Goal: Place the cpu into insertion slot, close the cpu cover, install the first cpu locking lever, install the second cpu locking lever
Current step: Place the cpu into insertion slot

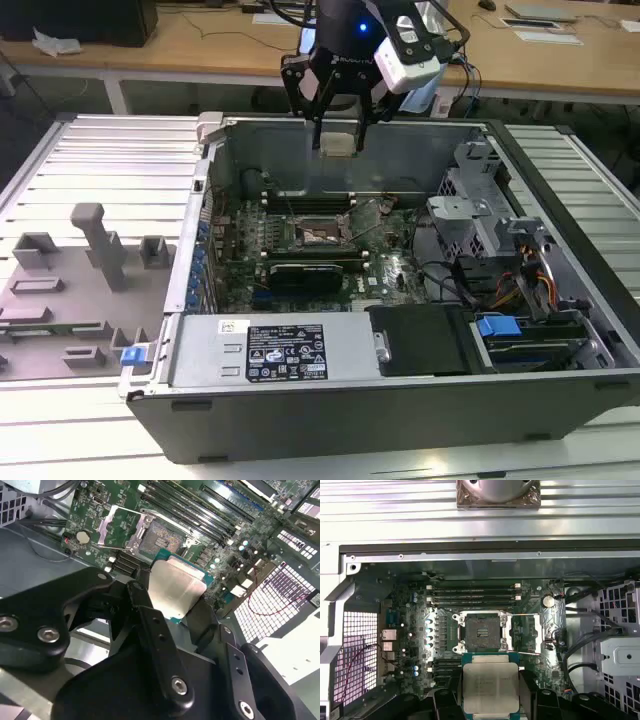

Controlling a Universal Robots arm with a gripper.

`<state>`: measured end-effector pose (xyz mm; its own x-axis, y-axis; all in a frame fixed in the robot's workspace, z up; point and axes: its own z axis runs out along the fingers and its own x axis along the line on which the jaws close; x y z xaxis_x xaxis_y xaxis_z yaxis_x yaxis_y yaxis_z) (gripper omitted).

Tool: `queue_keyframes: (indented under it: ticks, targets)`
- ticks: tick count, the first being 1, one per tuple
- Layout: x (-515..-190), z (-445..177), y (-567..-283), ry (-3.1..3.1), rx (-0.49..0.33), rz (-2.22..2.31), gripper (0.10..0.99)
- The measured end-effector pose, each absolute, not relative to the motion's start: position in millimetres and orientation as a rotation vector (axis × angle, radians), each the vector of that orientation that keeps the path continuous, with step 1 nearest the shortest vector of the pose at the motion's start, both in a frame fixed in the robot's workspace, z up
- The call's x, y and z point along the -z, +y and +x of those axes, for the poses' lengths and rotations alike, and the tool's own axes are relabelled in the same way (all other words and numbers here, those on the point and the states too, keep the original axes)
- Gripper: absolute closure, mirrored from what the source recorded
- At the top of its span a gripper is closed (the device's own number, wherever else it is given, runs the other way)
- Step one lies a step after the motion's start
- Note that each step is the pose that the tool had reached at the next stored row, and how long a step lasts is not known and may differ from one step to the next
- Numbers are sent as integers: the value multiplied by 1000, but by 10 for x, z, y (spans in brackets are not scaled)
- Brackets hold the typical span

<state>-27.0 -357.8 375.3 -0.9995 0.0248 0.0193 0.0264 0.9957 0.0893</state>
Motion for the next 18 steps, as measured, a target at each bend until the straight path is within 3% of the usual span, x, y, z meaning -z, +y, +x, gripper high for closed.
queue_keyframes:
  ticks: [18]
  targets:
    - [-3662,-270,-3578,-3123,140,-40,545]
